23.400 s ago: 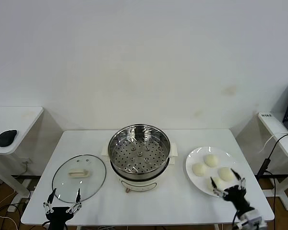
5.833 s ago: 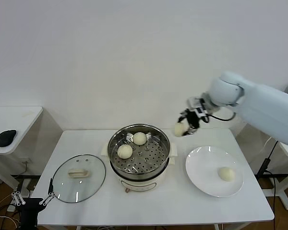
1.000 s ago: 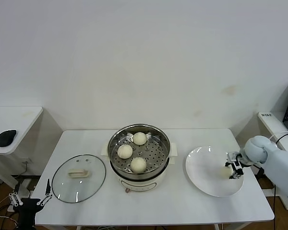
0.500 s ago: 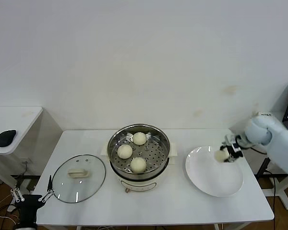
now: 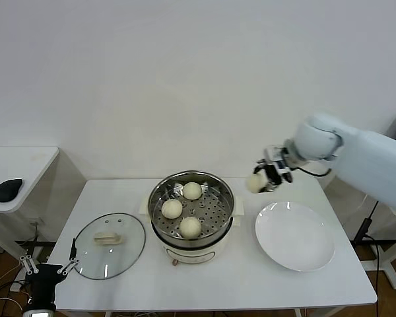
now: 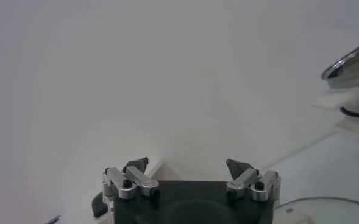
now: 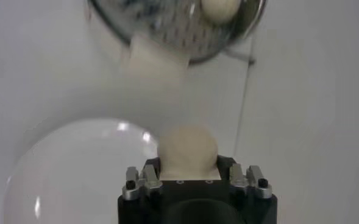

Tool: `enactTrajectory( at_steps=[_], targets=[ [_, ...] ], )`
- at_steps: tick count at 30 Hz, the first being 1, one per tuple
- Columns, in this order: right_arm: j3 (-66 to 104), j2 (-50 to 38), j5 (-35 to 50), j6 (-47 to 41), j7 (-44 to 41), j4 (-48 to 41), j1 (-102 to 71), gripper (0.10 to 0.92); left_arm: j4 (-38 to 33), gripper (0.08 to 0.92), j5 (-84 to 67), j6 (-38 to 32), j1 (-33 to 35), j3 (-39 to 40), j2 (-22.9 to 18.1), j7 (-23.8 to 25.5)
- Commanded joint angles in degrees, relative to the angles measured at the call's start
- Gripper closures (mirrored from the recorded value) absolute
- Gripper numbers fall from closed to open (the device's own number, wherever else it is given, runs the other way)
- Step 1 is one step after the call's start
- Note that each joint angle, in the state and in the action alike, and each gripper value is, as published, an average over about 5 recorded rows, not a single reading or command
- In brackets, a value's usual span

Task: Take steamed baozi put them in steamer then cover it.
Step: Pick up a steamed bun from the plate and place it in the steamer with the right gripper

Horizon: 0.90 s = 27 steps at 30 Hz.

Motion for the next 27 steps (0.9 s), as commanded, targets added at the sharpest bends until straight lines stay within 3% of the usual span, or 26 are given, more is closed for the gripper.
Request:
enactTrajectory(
  at_steps=[1, 15, 27],
  targets=[
    [-8.3, 14.3, 13.5, -10.9, 7.6, 0.7, 5.7, 0.44, -0.1, 0.177, 0.0, -0.1, 0.1, 0.1, -0.5, -0.1],
    [-9.7, 20.5, 9.2, -15.5, 11.8, -7.3, -1.7, 0.44, 0.4, 0.177, -0.2, -0.7, 0.1, 0.0, -1.2, -0.5],
    [-9.5, 19.7, 6.1, -16.7, 10.8, -9.0, -4.9, 0.44, 0.8, 0.177, -0.5, -0.8, -0.1, -0.4, -1.1, -0.6]
  ],
)
